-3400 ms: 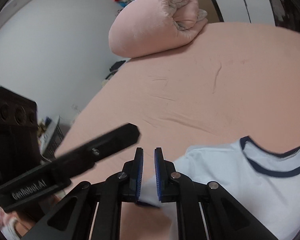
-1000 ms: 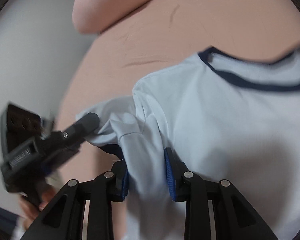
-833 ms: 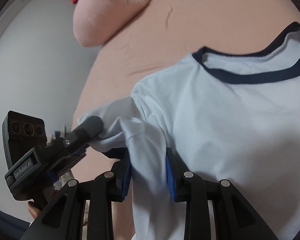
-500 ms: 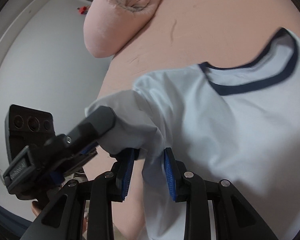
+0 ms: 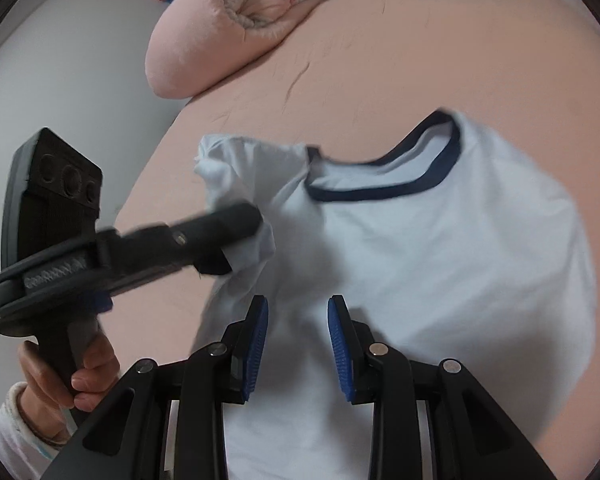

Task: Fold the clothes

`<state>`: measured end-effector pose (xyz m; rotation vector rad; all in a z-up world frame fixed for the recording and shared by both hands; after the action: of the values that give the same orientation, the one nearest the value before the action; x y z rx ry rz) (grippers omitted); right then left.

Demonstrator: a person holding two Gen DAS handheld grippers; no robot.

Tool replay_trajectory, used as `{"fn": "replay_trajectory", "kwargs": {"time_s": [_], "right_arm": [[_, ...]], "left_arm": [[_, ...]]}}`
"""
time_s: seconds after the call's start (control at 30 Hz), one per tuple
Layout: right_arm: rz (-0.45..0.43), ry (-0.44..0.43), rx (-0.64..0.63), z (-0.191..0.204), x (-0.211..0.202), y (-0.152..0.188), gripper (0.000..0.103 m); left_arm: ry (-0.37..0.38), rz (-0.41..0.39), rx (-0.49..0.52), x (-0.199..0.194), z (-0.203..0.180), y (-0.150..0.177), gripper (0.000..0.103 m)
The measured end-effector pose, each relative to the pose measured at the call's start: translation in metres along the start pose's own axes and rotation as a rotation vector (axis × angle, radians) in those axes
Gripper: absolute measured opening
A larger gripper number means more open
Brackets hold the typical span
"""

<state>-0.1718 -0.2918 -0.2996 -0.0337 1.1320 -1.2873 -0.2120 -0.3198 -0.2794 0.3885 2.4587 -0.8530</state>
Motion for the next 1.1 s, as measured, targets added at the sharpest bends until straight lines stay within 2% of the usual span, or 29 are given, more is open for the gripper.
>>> {"fn": "replay_trajectory", "kwargs": {"time_s": [0.17, 0.33, 0.4, 0.47, 0.53, 0.67, 0.8, 0.9, 0.93, 0.97, 1.0, 1.03, 1.07, 1.1], "right_arm": [[0.022, 0.089, -0.034, -0.027, 0.027, -0.019, 0.035], [0.040, 0.137, -0.030, -0.040, 0.012, -0.019, 0.035], [0.012, 0.162, -0.063, -0.038, 0.003, -0.032, 0.036], [-0.016, 0.173, -0.091, -0.031, 0.000, -0.045, 0.049], [-0.043, 0.171, -0.113, -0.022, -0.004, -0.058, 0.055], [-0.053, 0.150, -0.147, 0.000, 0.012, -0.072, 0.055], [-0.022, 0.139, -0.114, 0.014, 0.038, -0.075, 0.055], [-0.001, 0.171, -0.140, 0.022, 0.056, -0.074, 0.055], [0.007, 0.181, -0.152, 0.024, 0.060, -0.074, 0.055], [0.015, 0.191, -0.164, 0.025, 0.064, -0.073, 0.055], [0.018, 0.192, -0.170, 0.027, 0.066, -0.073, 0.055], [0.016, 0.183, -0.168, 0.029, 0.066, -0.073, 0.055], [0.015, 0.174, -0.167, 0.032, 0.066, -0.073, 0.055], [0.016, 0.174, -0.169, 0.032, 0.067, -0.073, 0.055]], "left_arm": [[-0.023, 0.068, 0.023, 0.019, 0.002, 0.024, 0.009], [-0.035, 0.118, -0.002, 0.025, 0.010, 0.039, 0.009], [-0.034, 0.125, -0.009, 0.024, 0.013, 0.043, 0.009], [-0.032, 0.133, -0.016, 0.023, 0.015, 0.048, 0.009], [-0.031, 0.141, -0.023, 0.022, 0.017, 0.052, 0.009], [-0.028, 0.156, -0.046, 0.017, 0.019, 0.058, 0.010], [-0.027, 0.167, -0.034, 0.006, 0.019, 0.064, 0.011], [-0.022, 0.170, -0.035, -0.012, 0.019, 0.070, 0.014], [-0.022, 0.167, -0.025, -0.021, 0.020, 0.072, 0.023], [-0.024, 0.157, -0.006, -0.030, 0.020, 0.074, 0.041], [-0.029, 0.147, 0.023, -0.039, 0.021, 0.075, 0.054], [-0.033, 0.137, 0.051, -0.048, 0.021, 0.076, 0.083], [-0.042, 0.125, 0.082, -0.057, 0.022, 0.077, 0.092], [-0.058, 0.112, 0.118, -0.067, 0.023, 0.077, 0.092]]}}
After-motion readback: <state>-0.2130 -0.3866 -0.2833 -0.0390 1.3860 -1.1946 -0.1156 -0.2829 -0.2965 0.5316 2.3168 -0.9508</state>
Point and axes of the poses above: each gripper's, at about its wrist camera, not at the fingertips, and x roughly the way its jaws point, z to its left, y to its underside, the point moved 9 cm from there along x, roughly the way its jaws point, and after that the axes turned 14 degrees about -z, right-handed, at the moved point
